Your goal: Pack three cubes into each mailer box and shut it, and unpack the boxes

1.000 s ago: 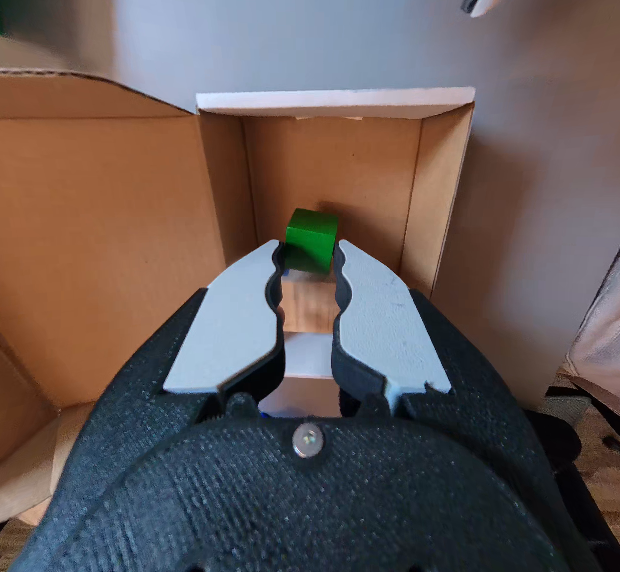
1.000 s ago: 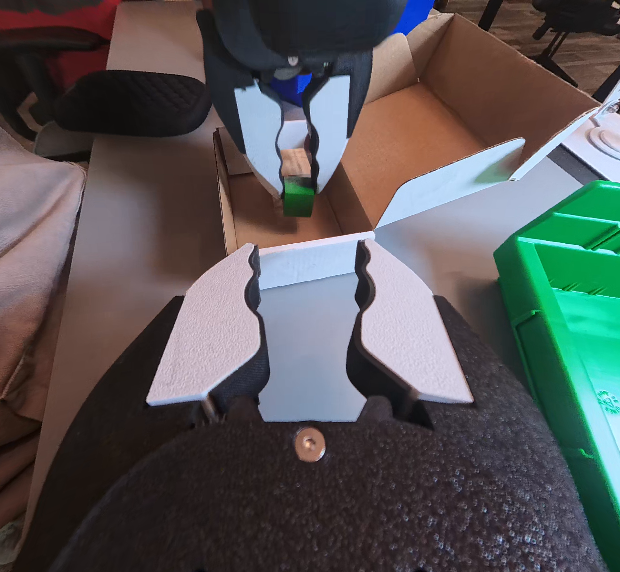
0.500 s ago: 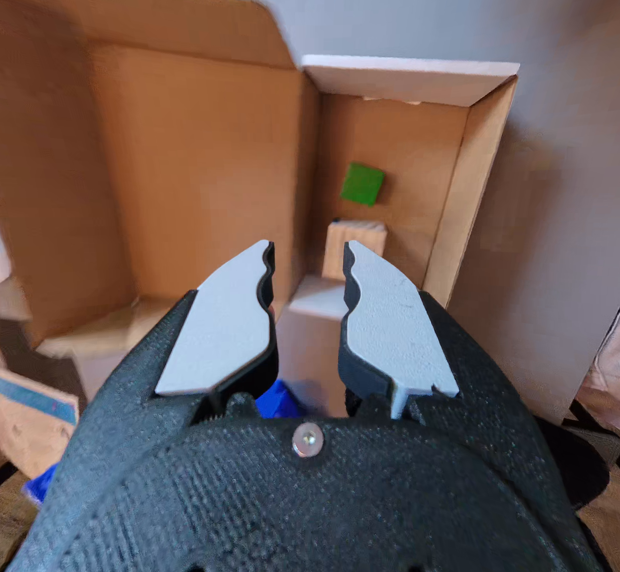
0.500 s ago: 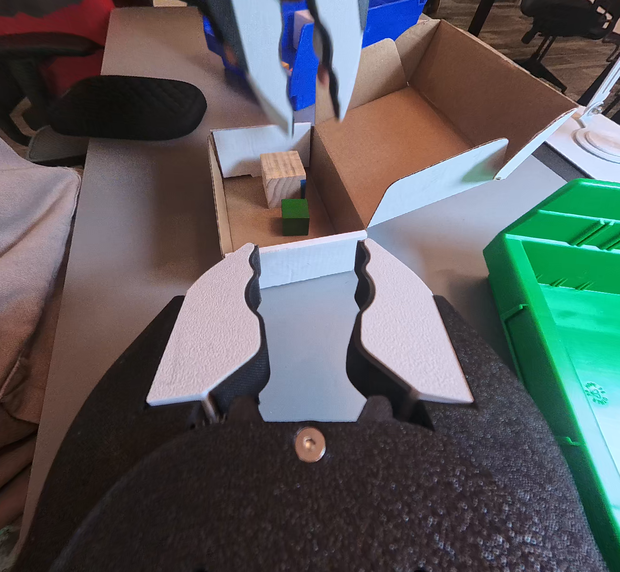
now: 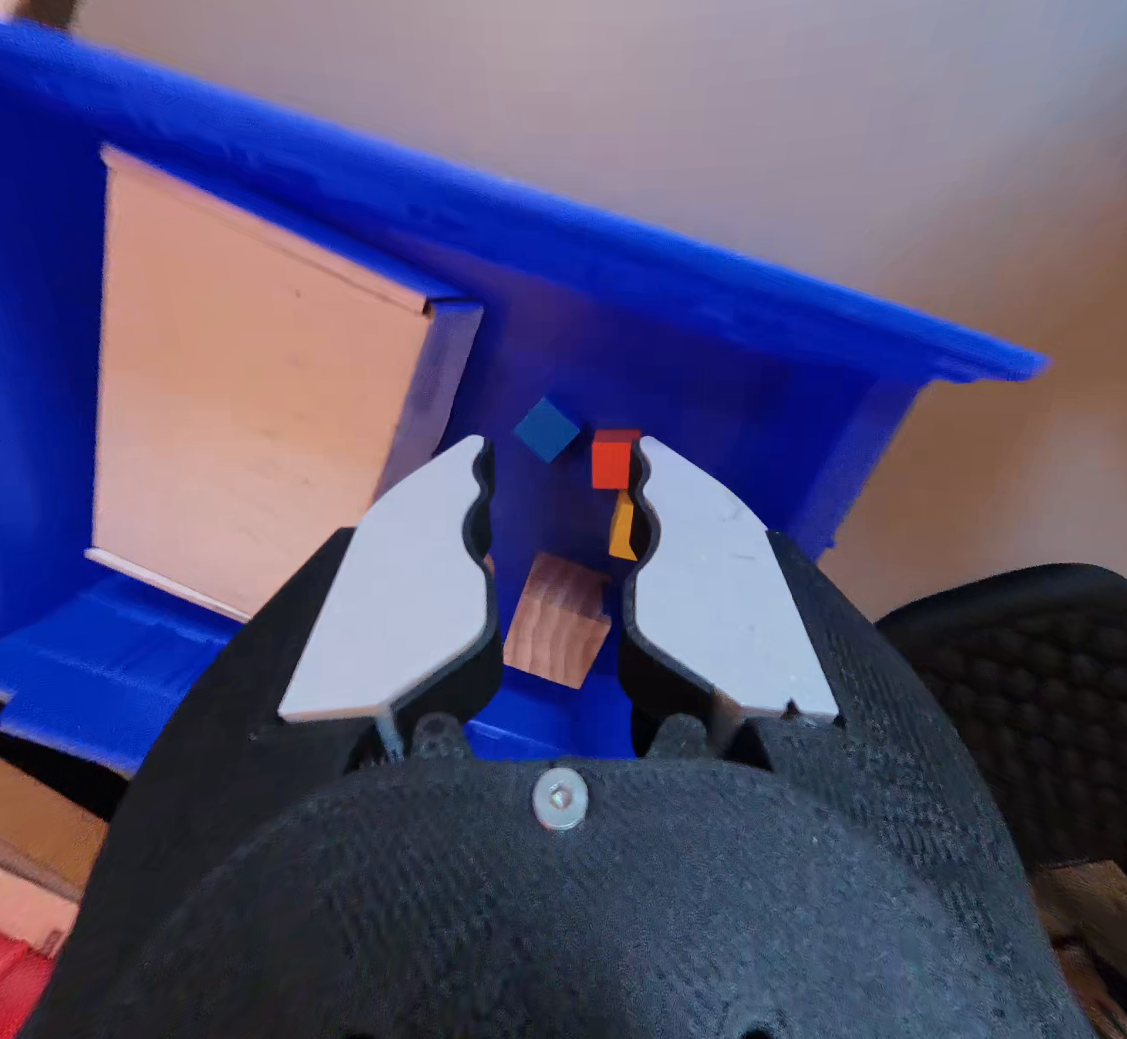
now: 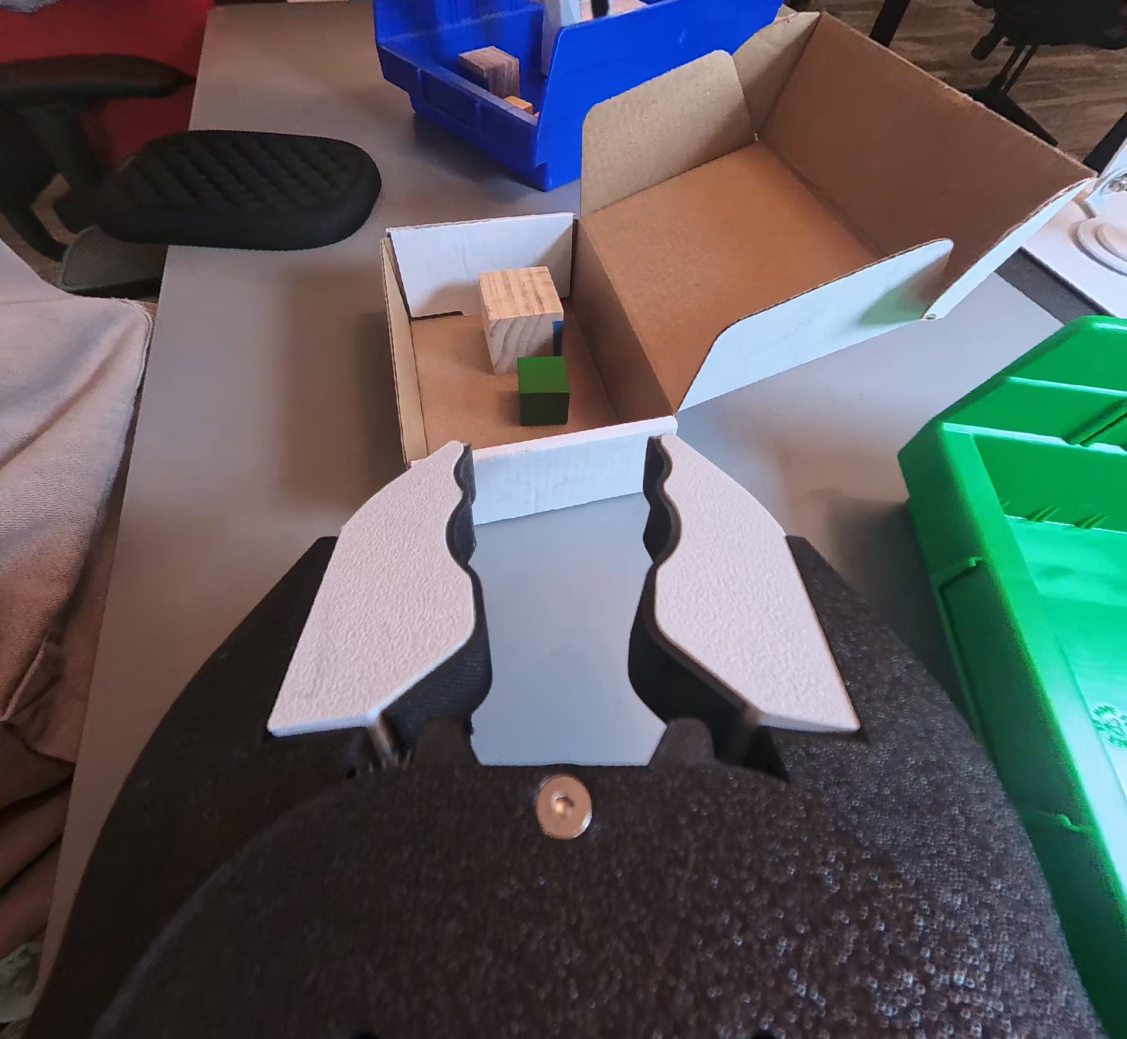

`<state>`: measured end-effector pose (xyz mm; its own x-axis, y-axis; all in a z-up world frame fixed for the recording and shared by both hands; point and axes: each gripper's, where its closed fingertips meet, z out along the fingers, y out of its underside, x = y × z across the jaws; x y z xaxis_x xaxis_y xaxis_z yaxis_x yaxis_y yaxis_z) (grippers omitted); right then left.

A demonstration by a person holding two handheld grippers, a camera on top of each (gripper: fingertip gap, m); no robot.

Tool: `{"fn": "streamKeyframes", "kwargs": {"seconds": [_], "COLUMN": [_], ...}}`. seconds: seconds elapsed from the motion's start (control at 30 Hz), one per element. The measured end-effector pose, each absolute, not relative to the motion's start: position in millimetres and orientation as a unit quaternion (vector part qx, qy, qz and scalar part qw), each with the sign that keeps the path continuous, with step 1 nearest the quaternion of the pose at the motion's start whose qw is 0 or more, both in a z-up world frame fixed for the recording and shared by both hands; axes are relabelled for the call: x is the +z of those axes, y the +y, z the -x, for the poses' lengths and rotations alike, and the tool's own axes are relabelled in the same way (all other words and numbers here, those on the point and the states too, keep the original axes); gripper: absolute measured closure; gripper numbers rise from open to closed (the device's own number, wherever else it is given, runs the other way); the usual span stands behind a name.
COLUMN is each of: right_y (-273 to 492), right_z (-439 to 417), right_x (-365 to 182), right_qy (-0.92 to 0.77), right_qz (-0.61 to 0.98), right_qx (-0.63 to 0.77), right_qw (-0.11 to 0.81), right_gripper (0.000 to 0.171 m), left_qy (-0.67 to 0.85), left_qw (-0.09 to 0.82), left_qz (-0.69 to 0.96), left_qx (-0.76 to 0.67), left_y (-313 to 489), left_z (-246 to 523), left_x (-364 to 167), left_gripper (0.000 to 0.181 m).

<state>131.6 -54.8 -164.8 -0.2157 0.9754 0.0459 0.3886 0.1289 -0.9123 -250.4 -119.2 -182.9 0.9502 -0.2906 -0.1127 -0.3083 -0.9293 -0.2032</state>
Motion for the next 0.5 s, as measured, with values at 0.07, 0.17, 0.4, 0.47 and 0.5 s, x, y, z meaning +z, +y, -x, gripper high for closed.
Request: {"fn": "streamKeyframes", "kwargs": {"seconds": [0.07,0.17,0.4,0.47,0.5], "right_y": [-54,-52,-51,-50,-50], "right_z": [-132,-132,-133,-133,-133], "right_x": [-166,-166,-168,-168,-168], "right_qy": [-0.661,-0.658,-0.659,-0.659,-0.659], "right_qz": [0.518,0.521,0.524,0.525,0.525], "right_qx": [0.412,0.413,0.407,0.405,0.405], "right_qw": [0.354,0.354,0.354,0.355,0.355], "right_gripper": [0.118,0.118,0.118,0.118,0.118], "left_qy": [0.133,0.096,0.008,0.006,0.01], "left_qw": [0.091,0.079,0.057,0.053,0.052], "left_qz": [0.987,0.992,0.998,0.998,0.999], "left_qx": [0.025,-0.013,-0.018,-0.012,-0.006], "left_y": [-124,-124,-121,-121,-121], "left_z": [260,260,261,261,261], "left_x": [-201,-217,-234,-236,-237], "left_gripper": [0.138,0.139,0.147,0.154,0.155]}}
